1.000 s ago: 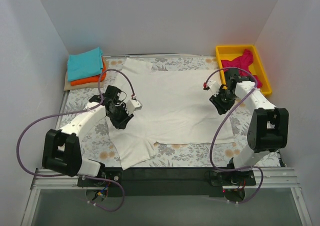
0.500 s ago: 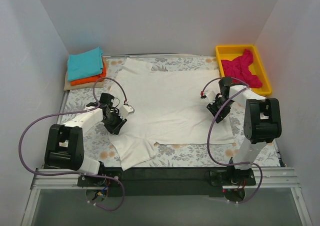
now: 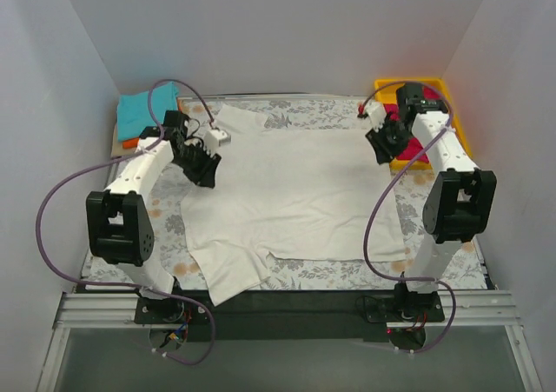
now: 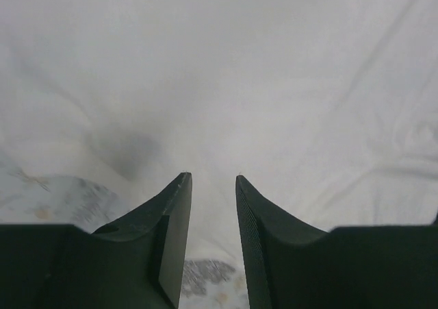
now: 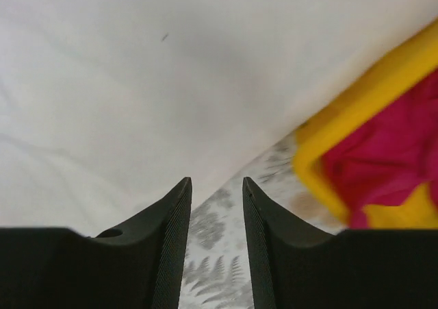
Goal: Fold and stack the t-shirts
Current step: Flatten the tshirt out
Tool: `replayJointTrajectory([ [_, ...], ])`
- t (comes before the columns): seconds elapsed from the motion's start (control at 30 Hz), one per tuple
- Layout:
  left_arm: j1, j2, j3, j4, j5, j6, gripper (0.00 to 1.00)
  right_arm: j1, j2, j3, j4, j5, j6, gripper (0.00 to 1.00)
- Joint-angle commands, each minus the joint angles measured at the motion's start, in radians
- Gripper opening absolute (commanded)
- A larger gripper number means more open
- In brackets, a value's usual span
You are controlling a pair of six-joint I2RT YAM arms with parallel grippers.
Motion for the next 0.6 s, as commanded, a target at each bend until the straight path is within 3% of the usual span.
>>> replayJointTrajectory([
  [0.0,0.021,0.161,0.236,0.153,0.147,-0.166,0.32,-0.024,0.171,0.313,0.026,-0.011,0.101,0.34],
  [0.13,0.021,0.404,0.574,0.377,0.075,-0.426,0.38,-0.023,0.394,0.631,0.087,0.049,0.183,0.32],
  [0.2,0.022,0.49,0.665,0.435,0.035,-0.472,0.42,-0.019,0.504,0.763,0.124,0.072,0.194,0.31],
  [0.37,0.022,0.708,0.877,0.585,-0.149,-0.588,0.45,0.017,0.559,0.66,0.332,0.17,0.19,0.33],
  [0.43,0.022,0.725,0.878,0.612,-0.171,-0.591,0.45,0.02,0.552,0.58,0.441,0.196,0.191,0.36],
  [0.57,0.022,0.688,0.784,0.661,-0.183,-0.588,0.45,0.025,0.603,0.579,0.477,0.227,0.168,0.41],
])
